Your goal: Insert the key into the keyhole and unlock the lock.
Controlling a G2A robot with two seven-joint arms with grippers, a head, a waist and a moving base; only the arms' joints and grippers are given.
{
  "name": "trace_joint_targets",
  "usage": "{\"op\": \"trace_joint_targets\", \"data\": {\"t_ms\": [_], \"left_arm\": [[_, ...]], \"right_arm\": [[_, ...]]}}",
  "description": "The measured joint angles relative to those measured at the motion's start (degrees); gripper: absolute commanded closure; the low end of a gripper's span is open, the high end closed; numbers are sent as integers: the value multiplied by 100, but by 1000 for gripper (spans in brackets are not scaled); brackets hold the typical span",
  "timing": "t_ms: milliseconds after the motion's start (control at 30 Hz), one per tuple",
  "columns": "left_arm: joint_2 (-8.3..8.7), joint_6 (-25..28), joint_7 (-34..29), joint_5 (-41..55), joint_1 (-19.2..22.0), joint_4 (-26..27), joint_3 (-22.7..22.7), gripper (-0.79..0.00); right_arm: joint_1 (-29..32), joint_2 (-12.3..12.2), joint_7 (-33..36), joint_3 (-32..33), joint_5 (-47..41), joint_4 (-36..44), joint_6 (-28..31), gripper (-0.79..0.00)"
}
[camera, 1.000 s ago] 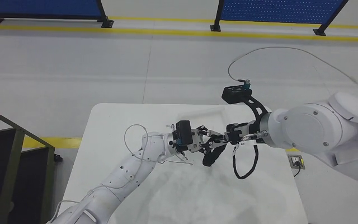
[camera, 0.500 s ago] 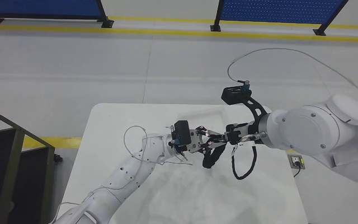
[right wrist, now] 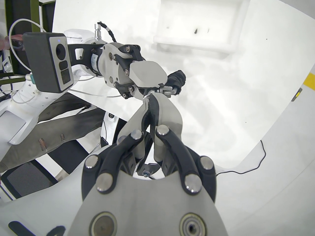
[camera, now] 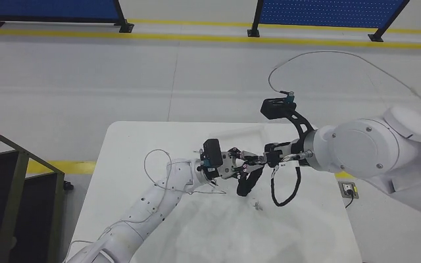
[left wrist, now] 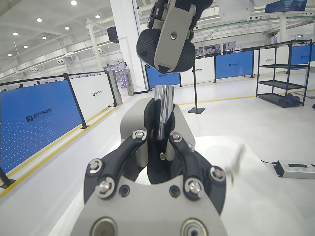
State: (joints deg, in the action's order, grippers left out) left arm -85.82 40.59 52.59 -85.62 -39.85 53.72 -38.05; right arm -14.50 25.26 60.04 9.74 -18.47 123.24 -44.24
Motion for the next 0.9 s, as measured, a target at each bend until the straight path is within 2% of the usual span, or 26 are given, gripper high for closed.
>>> {"op": "trace_joint_targets", "data": {"t_ms": [233,433,600,833,900], "left_arm": [[121,-309,-45,-90,-23,-50,-371,0],[358,-107,-272,-276,-284,319,-793,0],[538,230,-610,-291,-612,800,-1108,0],[765,556,-1108,-255,-1051,1417,-1593,0],[809,677,-1248,-222,-1169,1592,-1665,0]], "right_arm": [[82,33,-34,0,-49,-258,-35,0],[203,-63,89,0,16,-329,91,0],[407,-223,206,0,18,-331,206,0],[1149,-594,344,0,435,-338,345,0],[1363,-722,354,0,513,-289,354,-132]]}}
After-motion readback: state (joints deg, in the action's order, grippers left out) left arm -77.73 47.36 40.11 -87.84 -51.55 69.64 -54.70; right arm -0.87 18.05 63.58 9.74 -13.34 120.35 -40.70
